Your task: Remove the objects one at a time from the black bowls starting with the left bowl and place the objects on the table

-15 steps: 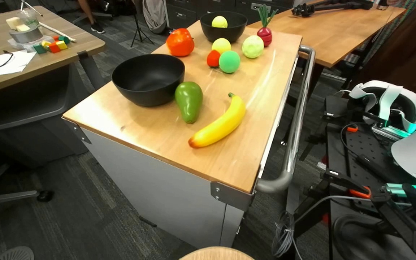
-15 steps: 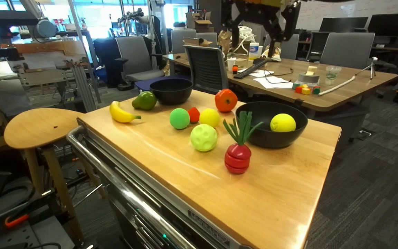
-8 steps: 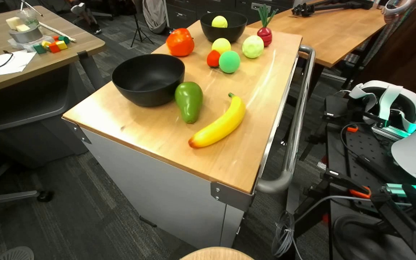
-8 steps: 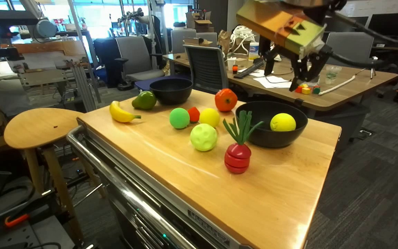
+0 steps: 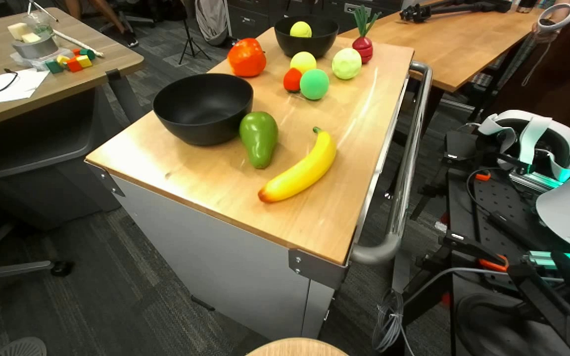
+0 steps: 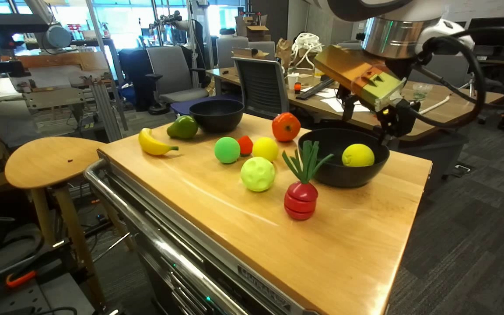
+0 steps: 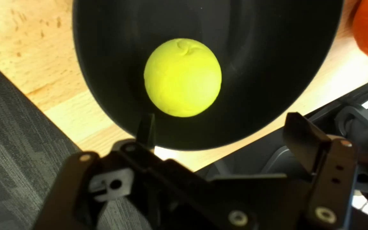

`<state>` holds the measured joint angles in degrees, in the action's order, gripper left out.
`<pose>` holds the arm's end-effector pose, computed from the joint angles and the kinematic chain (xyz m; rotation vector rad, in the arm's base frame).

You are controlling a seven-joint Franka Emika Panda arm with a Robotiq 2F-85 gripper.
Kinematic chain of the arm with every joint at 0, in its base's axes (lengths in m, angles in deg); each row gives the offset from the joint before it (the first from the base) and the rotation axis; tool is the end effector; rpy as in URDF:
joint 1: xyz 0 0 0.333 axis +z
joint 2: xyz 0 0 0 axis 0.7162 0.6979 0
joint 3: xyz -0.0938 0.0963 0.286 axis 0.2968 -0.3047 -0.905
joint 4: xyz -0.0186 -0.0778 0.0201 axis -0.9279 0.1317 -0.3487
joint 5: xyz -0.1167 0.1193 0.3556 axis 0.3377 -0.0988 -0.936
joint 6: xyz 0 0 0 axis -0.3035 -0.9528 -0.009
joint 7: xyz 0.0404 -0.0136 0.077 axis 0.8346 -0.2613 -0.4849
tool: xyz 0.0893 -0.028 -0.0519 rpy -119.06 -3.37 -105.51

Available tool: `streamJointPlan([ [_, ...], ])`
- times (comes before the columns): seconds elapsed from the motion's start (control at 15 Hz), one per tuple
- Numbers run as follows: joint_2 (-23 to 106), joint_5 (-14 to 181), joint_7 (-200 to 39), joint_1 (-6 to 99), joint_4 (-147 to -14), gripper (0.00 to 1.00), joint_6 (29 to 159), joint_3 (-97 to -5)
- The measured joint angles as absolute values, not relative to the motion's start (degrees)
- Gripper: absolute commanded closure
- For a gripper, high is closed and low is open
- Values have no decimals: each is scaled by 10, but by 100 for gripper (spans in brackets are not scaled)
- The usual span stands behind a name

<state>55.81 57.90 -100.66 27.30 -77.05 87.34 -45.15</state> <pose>0.6381 -0.3094 0.3549 -2.8813 0.6200 -0.3400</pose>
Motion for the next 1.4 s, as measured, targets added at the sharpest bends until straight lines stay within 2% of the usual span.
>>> streamJointPlan([
  [0.33,582,639,-983,274,-768,0,873,-461],
  [0.4,586,650,-982,275,-768,10,874,-462],
  [0.47,590,661,-981,276,-768,27,876,-462],
  [0.8,603,699,-981,275,-769,65,895,-462],
  [1.13,594,704,-996,275,-770,69,919,-477],
  [1.4,522,712,-1027,288,-810,69,880,-504],
])
